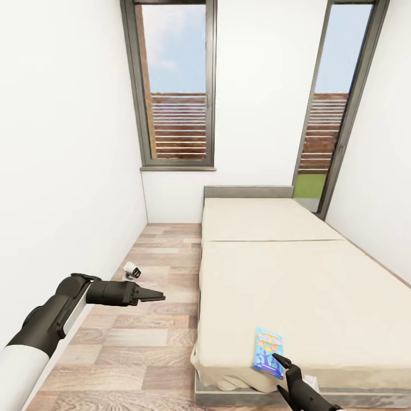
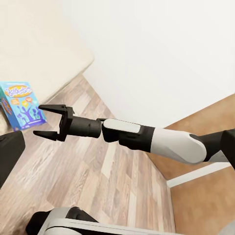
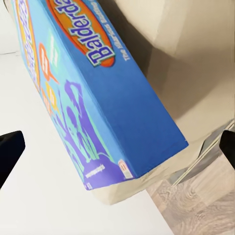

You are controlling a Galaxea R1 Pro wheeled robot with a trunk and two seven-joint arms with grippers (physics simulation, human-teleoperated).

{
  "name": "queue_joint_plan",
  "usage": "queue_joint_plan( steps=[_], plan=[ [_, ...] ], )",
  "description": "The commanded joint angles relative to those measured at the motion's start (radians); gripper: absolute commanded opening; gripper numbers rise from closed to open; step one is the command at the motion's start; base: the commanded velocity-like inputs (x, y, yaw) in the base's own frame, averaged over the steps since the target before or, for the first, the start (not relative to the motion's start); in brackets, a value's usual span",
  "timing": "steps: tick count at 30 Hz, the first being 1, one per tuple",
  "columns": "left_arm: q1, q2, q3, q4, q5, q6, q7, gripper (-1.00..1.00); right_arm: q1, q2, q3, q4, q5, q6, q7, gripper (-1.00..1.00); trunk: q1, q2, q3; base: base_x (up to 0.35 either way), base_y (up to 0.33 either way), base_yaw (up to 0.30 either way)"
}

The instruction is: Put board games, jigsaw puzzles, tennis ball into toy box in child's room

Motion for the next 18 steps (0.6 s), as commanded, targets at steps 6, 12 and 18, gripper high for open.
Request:
queue_joint_plan(
  steps=[6,12,18],
  plan=[
    [-0.001,0.001,-0.002,0.0,0.001,0.011,-0.004,1.0,-0.001,0.0,-0.005,0.0,-0.003,0.008,0.0,1.0,0.0,0.0,-0.001,0.032,0.0,0.0],
    [-0.001,0.001,-0.002,0.0,0.001,0.011,-0.004,1.0,-0.001,0.001,-0.005,0.0,-0.003,0.008,0.0,1.0,0.0,0.0,-0.001,0.005,0.0,0.0],
    [-0.001,0.001,-0.003,0.0,0.0,0.011,-0.004,1.0,-0.001,0.0,-0.005,0.0,-0.003,0.007,-0.001,1.0,0.0,0.0,-0.001,0.0,0.0,0.0]
  ],
)
